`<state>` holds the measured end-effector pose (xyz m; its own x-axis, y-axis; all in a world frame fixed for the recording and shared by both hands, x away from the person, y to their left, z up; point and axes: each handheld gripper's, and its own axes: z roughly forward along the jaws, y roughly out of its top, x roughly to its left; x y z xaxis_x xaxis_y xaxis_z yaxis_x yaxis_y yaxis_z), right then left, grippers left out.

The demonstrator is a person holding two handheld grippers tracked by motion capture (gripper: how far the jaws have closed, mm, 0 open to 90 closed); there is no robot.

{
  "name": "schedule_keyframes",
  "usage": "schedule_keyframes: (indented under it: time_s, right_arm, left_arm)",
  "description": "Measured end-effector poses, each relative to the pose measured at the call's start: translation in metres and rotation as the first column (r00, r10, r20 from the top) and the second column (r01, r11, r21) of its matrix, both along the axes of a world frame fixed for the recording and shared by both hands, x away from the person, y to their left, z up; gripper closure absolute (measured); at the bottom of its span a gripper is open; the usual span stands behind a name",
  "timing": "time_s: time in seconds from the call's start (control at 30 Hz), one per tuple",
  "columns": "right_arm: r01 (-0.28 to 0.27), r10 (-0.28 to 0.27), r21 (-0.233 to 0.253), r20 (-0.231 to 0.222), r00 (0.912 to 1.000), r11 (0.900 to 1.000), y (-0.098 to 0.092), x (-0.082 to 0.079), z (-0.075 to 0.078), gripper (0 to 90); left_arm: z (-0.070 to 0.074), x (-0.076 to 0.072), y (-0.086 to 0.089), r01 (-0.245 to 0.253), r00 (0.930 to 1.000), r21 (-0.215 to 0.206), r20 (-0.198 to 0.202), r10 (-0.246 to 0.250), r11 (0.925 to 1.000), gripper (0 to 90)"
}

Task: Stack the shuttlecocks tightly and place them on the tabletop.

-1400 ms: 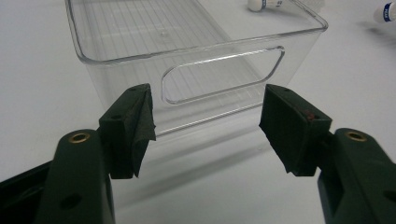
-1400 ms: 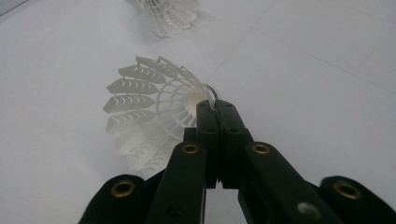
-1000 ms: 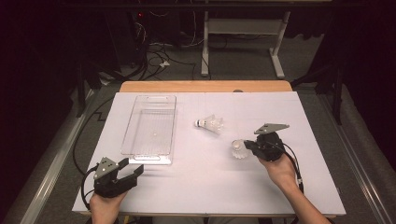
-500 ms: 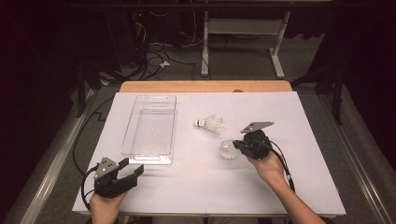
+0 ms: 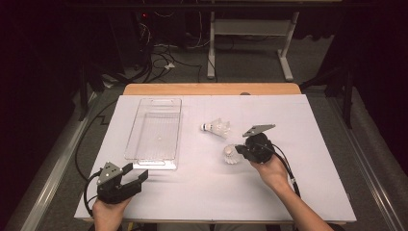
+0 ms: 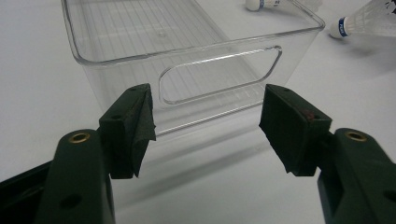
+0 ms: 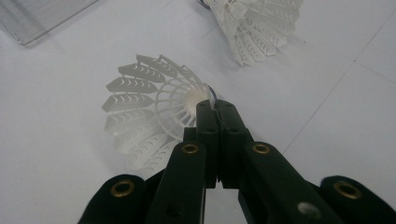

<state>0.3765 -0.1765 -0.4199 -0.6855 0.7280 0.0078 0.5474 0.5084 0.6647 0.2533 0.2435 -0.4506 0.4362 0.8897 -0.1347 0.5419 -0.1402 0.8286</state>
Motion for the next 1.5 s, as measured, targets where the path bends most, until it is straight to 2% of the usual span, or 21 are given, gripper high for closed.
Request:
schedule_keyframes:
  time_s: [0.73, 1.33, 1.5]
  right_arm:
    - [0.061, -0.061, -0.013, 0.002, 0.9981, 0.998, -0.014, 0.007, -0.008, 77.1]
    - [0.116, -0.117, 0.012, 0.008, 0.9932, 0.993, -0.032, 0.016, -0.013, 74.4]
    - [0.121, -0.121, 0.001, 0.001, 0.9926, 0.993, -0.034, 0.019, -0.016, 73.0]
  left_arm:
    - [0.000, 0.000, 0.000, 0.001, 1.0000, 0.000, -0.001, -0.001, 1.0000, 35.8]
    - [0.000, 0.000, -0.001, 0.004, 1.0000, 0.000, -0.002, -0.004, 1.0000, 35.8]
    - [0.000, 0.000, -0.001, 0.004, 1.0000, 0.001, -0.003, -0.004, 1.0000, 35.8]
